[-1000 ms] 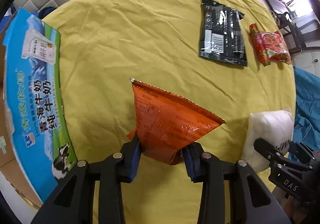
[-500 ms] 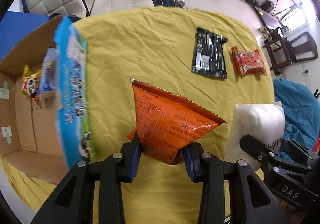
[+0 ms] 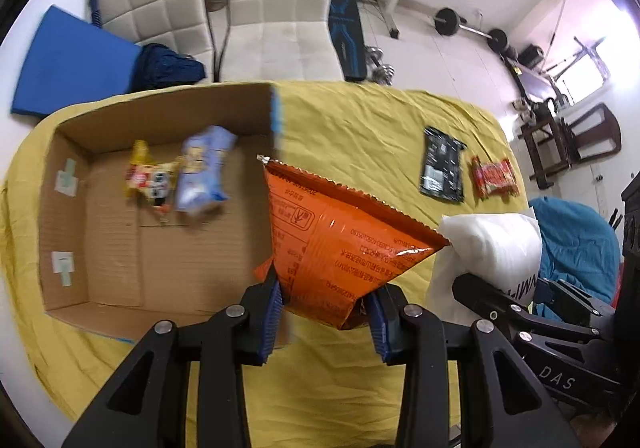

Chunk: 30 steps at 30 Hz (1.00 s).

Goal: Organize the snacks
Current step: 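Carry the white pouch and orange chip bag over the cardboard box with both tools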

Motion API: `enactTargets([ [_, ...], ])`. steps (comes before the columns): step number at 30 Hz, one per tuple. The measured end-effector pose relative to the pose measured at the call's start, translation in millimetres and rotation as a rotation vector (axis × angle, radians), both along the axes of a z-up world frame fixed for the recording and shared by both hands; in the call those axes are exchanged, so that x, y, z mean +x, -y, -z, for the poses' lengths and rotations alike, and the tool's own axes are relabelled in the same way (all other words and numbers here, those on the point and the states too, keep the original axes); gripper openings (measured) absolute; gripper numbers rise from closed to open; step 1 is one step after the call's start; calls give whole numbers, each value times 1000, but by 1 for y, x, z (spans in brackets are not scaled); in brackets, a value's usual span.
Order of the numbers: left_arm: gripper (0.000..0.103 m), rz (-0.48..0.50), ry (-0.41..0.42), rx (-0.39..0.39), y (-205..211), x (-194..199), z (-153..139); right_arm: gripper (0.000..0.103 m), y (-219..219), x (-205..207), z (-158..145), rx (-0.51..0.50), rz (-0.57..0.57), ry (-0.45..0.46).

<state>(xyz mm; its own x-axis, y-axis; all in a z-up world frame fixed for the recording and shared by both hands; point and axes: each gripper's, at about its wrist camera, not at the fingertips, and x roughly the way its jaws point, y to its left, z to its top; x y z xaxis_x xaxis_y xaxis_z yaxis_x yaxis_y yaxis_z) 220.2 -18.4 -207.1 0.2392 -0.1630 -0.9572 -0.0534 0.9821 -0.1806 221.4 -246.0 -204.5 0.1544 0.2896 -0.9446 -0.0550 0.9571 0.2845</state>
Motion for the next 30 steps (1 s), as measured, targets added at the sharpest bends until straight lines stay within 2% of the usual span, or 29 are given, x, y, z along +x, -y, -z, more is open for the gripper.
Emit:
enactTargets([
  [8, 35, -79, 13, 4, -84, -2, -8, 69, -95, 0, -18, 30, -76, 17],
  [14, 35, -155, -26, -30, -146, -2, 2, 69, -162, 5, -14, 56, -128, 1],
  [18, 35, -193, -74, -33, -181, 2, 21, 69, -203, 10, -3, 60, -159, -24],
  [23, 35, -230, -153, -47, -214, 12, 54, 69, -246, 21, 27, 30, -189, -73],
  [30, 35, -249, -295, -69, -243, 26, 118, 69, -272, 36, 80, -28, -192, -157],
])
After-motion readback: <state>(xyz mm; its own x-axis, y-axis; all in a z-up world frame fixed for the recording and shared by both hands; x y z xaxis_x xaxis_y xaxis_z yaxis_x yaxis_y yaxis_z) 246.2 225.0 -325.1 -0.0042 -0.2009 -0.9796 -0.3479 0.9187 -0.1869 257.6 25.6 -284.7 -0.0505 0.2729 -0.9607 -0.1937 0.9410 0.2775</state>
